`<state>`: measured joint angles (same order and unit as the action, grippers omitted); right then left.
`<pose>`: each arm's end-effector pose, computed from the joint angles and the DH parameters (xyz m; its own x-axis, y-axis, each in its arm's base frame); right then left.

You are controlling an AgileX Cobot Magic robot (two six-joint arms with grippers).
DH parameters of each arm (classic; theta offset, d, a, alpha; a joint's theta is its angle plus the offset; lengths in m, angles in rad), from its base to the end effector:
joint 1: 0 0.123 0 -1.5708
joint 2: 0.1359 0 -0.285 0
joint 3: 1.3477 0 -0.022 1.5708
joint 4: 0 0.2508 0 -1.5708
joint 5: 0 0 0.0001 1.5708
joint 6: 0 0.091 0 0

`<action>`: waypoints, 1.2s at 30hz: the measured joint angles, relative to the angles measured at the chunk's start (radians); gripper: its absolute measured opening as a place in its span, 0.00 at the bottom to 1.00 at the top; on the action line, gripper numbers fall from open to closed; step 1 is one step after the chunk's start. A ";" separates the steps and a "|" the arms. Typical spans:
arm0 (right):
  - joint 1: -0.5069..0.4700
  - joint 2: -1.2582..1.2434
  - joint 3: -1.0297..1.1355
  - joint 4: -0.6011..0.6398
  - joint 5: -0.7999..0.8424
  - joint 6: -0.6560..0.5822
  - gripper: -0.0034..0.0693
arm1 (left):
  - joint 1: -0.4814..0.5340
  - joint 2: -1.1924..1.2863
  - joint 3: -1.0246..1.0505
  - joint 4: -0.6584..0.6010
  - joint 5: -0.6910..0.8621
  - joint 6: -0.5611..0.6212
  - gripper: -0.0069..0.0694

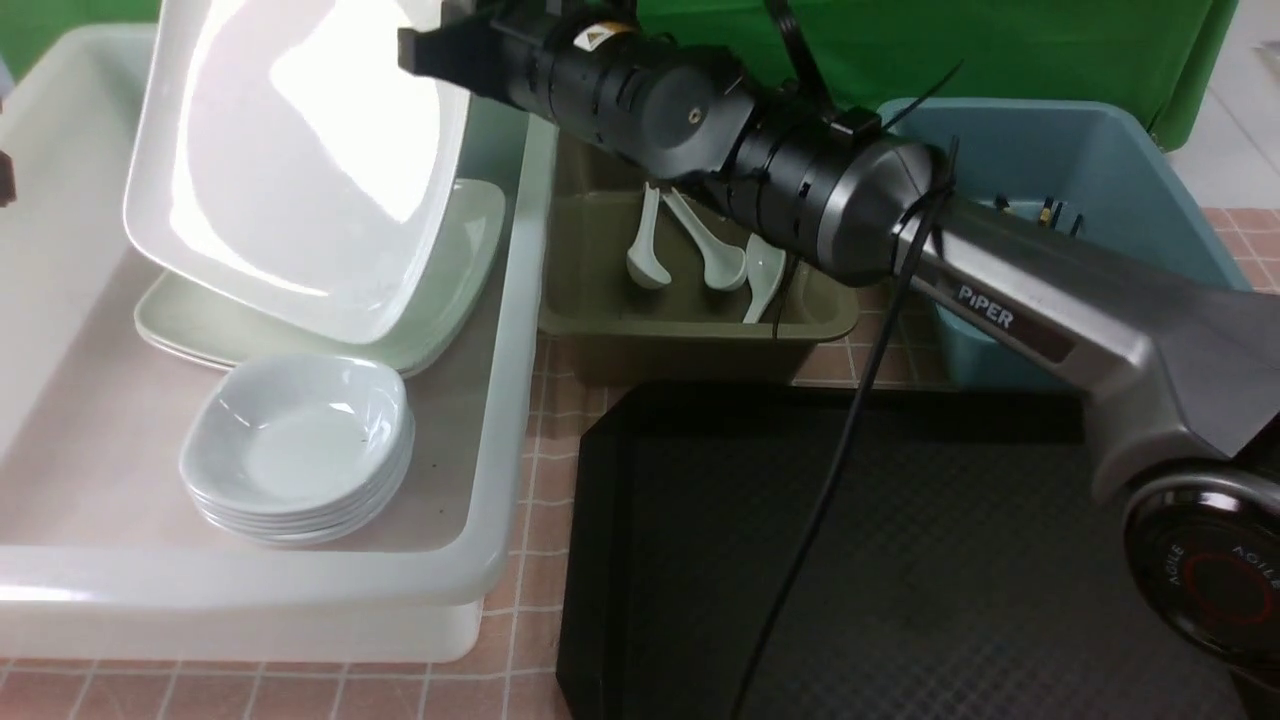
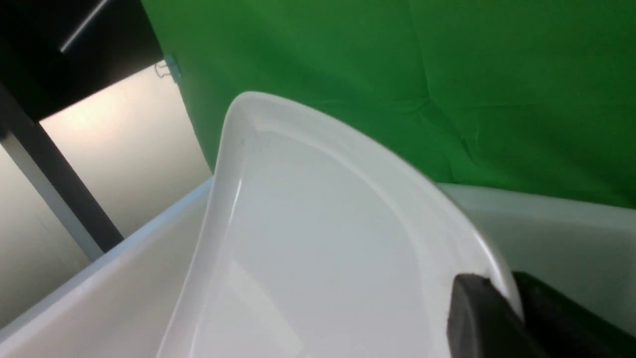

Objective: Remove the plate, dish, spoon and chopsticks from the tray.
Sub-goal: Use the right arm to put the plate into the large storage box on the left

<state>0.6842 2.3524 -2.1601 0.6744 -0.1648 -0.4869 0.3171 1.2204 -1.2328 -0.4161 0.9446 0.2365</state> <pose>0.4464 0.3522 0.2939 -0.0805 0.1653 -0.9830 -0.5438 0.8192 0.1822 0.2434 0.0485 0.3864 -0.6816 -0.2405 -0.6911 -0.0898 0.9648 -0.2472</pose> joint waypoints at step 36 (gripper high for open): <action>0.000 0.001 -0.006 0.009 0.015 -0.044 0.55 | 0.000 0.000 0.000 0.000 0.017 0.016 0.09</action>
<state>0.6844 2.3537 -2.1659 0.6829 -0.1497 -0.5310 0.3171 1.2204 -1.2328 -0.4161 0.9617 0.2520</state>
